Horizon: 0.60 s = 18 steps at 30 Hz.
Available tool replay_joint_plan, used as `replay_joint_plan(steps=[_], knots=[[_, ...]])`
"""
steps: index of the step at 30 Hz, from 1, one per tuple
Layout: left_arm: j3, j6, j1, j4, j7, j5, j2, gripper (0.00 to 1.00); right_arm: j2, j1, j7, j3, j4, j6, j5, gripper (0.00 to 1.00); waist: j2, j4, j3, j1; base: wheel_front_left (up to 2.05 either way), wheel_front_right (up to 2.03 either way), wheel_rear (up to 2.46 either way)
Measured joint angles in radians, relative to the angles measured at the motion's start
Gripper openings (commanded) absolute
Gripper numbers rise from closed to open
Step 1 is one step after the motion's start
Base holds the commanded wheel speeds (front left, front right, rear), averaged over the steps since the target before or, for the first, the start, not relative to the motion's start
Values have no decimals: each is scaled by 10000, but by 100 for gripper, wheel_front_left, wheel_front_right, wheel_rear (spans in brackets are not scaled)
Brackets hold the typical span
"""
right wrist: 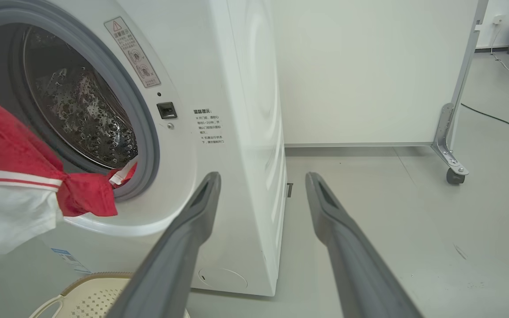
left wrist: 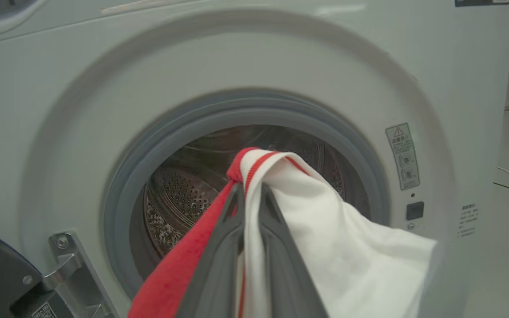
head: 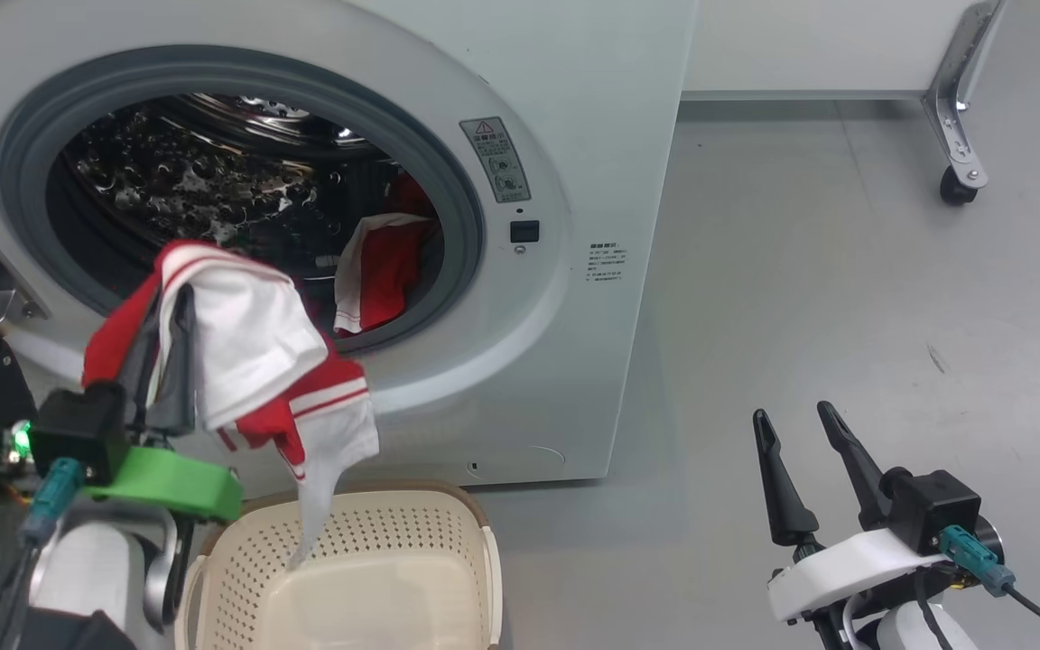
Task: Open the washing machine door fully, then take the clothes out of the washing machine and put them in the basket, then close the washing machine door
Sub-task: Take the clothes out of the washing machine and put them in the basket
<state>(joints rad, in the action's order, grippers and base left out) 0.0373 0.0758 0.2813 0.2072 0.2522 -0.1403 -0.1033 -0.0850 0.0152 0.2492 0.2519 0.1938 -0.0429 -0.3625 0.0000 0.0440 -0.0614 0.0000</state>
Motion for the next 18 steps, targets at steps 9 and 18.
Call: replay_joint_plan(steps=[9, 18], knots=[[286, 13, -964, 1197, -263, 0, -6, 0, 48, 5, 0, 132, -151, -33, 46, 100, 0, 111, -394, 0, 0, 0, 0], [539, 98, -1130, 2109, -1037, 98, -82, 0, 73, 208, 0, 290, -282, -81, 121, 100, 0, 309, -1106, 0, 0, 0, 0]])
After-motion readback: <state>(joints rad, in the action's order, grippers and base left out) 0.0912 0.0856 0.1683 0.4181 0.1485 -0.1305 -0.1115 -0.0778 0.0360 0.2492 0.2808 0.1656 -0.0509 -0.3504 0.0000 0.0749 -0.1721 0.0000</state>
